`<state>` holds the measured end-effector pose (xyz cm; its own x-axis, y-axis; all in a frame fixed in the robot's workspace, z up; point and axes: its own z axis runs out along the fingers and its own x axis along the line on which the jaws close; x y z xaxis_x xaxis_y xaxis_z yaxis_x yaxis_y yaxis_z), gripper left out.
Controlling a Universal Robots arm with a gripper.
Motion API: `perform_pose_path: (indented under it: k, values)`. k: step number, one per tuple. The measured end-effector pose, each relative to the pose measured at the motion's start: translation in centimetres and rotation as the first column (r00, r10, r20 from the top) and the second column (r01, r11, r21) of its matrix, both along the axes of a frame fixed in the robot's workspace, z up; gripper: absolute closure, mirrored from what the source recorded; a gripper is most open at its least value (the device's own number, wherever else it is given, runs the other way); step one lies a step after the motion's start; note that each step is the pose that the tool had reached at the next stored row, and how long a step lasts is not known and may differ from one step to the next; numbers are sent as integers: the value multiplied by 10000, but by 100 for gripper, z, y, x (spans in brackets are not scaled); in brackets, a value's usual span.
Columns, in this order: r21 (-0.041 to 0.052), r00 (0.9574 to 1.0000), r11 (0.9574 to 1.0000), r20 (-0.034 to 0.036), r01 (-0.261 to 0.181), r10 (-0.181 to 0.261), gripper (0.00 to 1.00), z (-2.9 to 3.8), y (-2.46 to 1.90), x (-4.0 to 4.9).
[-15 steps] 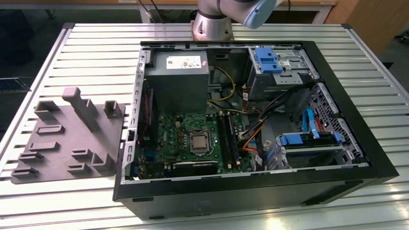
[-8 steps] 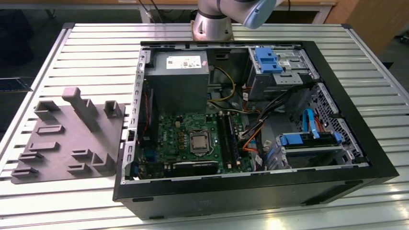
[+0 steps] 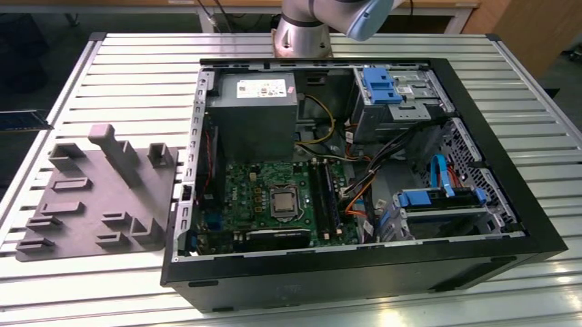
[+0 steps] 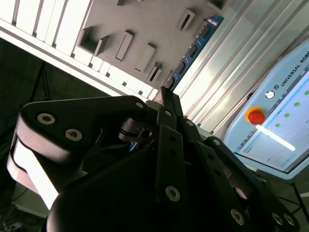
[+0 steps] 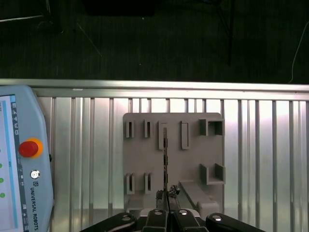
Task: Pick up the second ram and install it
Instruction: 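Pick up the second ram and move it above second insertion slot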
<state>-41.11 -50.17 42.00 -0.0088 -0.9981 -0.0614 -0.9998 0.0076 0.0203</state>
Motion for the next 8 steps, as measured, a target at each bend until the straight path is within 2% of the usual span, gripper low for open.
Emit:
perform_pose_path:
  k: [8]
  values:
    - [0, 10000, 10000, -1, 0, 0, 89, 0, 0, 76]
